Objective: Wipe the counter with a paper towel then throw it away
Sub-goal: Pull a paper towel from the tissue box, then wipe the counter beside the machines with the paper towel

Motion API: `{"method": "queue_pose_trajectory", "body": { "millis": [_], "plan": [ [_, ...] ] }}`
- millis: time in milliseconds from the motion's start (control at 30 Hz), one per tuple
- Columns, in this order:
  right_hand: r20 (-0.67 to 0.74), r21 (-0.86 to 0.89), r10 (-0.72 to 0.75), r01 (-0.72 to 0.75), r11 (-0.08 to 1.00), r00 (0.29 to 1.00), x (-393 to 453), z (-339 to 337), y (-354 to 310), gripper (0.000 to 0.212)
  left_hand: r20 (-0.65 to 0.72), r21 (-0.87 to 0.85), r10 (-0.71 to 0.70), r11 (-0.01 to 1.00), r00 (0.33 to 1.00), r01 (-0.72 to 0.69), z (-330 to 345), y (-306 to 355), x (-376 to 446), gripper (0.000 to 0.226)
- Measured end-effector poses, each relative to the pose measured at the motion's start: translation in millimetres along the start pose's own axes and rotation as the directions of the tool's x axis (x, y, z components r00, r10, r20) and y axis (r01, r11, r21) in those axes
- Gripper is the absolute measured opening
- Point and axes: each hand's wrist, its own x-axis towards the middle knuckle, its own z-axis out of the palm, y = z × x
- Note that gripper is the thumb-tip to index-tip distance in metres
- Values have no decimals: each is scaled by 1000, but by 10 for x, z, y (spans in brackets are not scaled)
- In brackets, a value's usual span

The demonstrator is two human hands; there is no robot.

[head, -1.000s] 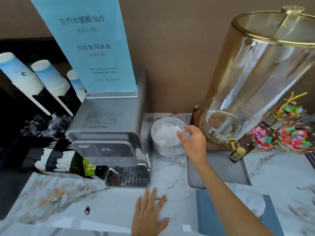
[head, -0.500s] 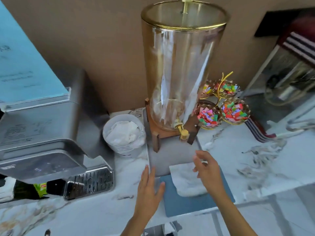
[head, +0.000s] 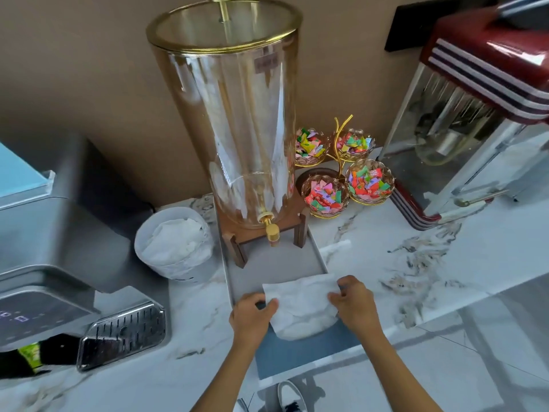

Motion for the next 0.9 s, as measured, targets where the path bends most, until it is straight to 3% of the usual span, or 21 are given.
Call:
{"method": "queue_pose_trajectory", "body": {
  "millis": [100,267,500,600,700,900],
  "plan": [
    [-13,39,10,-10,999,1000,13,1,1,27,20,-203,25,979,999,-21,-12,41,-13,37],
    [25,250,-34,27,968,999,73,-83,-59,6,-25,-325,8,946,1000,-16,-139,119,0,43],
    [-1,396,-344,317,862,939,20,-61,-399,12,-98,-475,-39,880,994,-13,-414,247,-117,38],
    [76,413,-462,394,821,884,-13,32,-589,11,-152,-570,-106,822,983,0,-590,148,-199,29],
    [201,461,-540,408,788,818,-78,192,-787,20,-235,-625,-175,781,956,-10,-797,-13,-320,3],
    [451,563,-537,240,791,712,-352,686,-1186,8,-360,-640,-264,768,895,-31,-1312,-662,-688,13]
  ]
}}
